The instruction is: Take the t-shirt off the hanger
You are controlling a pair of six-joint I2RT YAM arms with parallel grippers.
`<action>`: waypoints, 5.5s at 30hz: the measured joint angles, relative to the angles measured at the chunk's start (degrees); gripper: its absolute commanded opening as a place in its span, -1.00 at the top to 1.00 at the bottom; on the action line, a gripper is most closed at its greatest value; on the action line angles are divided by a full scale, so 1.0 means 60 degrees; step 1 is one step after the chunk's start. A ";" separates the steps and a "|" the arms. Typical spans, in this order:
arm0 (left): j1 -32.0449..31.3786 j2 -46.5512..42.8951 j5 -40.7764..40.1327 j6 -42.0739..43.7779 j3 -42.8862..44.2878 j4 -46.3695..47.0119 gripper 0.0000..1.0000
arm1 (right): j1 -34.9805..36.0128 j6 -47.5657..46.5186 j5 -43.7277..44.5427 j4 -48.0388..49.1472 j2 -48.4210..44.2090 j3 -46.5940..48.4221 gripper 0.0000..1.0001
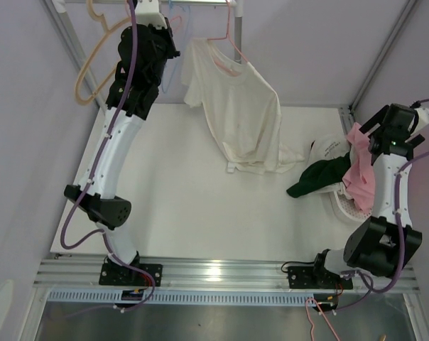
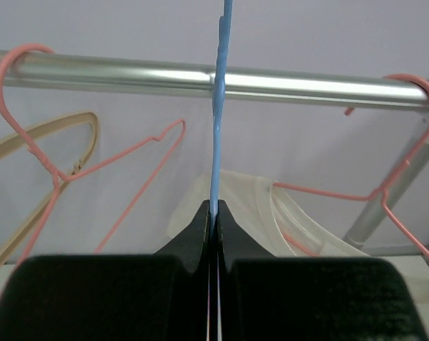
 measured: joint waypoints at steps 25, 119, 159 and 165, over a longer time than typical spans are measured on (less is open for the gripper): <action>0.0586 0.0645 -0.0051 -0.0251 0.0182 -0.0186 0.46 | 0.3432 -0.0546 -0.1716 0.0943 -0.2608 0.0816 -0.99; -0.3333 0.2069 -0.4612 0.0656 0.0860 0.1701 -0.11 | 0.5377 -0.1898 -0.4634 0.4918 0.0994 0.0586 -0.90; -0.2969 0.3042 -0.4452 0.0670 0.1005 0.1606 0.10 | 0.8335 -0.1126 -0.5169 0.6342 0.0029 -0.0554 -0.86; -0.2911 0.3042 -0.4452 0.1002 0.1005 0.1978 0.20 | 0.8335 -0.1126 -0.5166 0.6404 -0.0018 -0.0670 -0.86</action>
